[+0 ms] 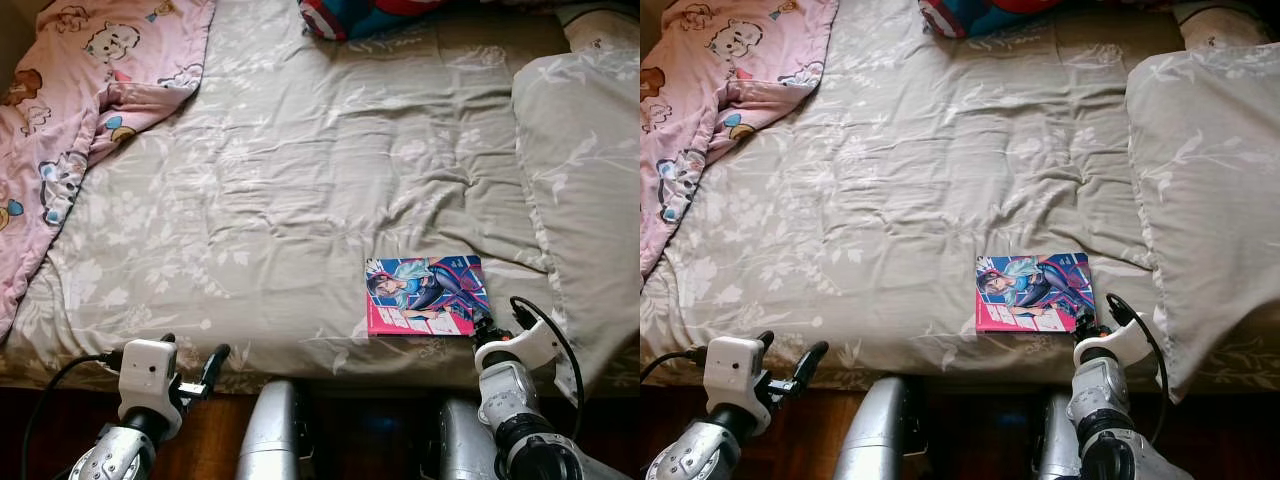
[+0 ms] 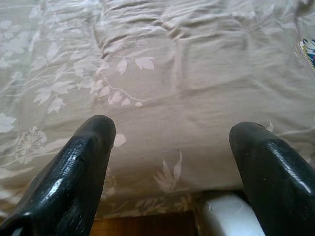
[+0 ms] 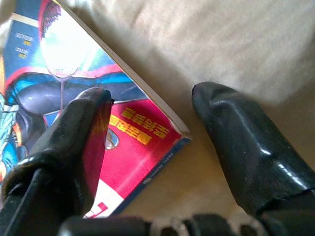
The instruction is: Clean up the room
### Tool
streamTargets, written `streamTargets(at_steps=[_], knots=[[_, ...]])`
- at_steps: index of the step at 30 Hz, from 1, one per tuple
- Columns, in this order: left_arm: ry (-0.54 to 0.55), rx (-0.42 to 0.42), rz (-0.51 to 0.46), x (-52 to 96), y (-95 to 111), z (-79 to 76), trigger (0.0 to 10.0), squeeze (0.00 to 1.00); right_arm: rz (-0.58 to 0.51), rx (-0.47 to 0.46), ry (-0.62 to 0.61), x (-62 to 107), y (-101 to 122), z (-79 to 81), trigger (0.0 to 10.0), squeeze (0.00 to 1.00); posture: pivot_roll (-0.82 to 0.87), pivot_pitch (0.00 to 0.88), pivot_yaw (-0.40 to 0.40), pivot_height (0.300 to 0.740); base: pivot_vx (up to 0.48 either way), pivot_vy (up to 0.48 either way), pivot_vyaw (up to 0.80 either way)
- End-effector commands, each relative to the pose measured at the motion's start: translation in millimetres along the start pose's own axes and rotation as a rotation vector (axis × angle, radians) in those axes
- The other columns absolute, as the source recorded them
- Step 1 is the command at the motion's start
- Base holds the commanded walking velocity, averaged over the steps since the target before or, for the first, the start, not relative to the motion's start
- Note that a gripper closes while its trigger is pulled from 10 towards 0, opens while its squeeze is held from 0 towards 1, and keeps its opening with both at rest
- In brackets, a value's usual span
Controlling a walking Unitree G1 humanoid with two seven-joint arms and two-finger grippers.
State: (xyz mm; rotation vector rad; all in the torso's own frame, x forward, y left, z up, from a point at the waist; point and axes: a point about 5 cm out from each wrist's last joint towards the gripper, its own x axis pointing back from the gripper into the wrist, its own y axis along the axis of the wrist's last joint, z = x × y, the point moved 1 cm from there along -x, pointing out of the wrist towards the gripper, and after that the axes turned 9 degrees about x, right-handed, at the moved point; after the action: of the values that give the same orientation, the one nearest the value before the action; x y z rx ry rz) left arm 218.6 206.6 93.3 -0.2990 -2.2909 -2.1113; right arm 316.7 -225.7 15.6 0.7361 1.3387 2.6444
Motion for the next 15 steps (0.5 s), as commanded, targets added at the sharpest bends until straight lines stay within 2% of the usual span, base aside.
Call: streamTargets(at_steps=[1, 5, 9, 15], knots=[[0.022, 0.001, 0.036, 1.2, -11, 3.1, 10.0, 0.0, 0.006, -0.003, -0.013, 4.2, -8, -6.1, 10.0, 0.0, 0.15, 0.23, 0.124, 0.628, 0.0, 0.0, 0.0], [0.02, 0.005, 0.028, -2.1, -11, 2.3, 10.0, 0.0, -0.009, -0.01, -0.006, 4.0, -6, -5.1, 10.0, 0.0, 0.15, 0.22, 0.12, 0.628, 0.0, 0.0, 0.0], [0.017, 0.014, 0.007, -12.9, -11, 0.4, 10.0, 0.0, -0.042, 0.004, 0.023, 3.4, -3, 0.0, 10.0, 0.0, 0.13, 0.191, 0.109, 0.628, 0.0, 0.0, 0.0], [0.021, 0.033, -0.022, -30.1, -13, -2.4, 10.0, 0.0, -0.107, 0.172, 0.116, 2.4, 6, 16.7, 10.0, 0.0, 0.09, 0.148, 0.087, 0.628, 0.0, 0.0, 0.0]])
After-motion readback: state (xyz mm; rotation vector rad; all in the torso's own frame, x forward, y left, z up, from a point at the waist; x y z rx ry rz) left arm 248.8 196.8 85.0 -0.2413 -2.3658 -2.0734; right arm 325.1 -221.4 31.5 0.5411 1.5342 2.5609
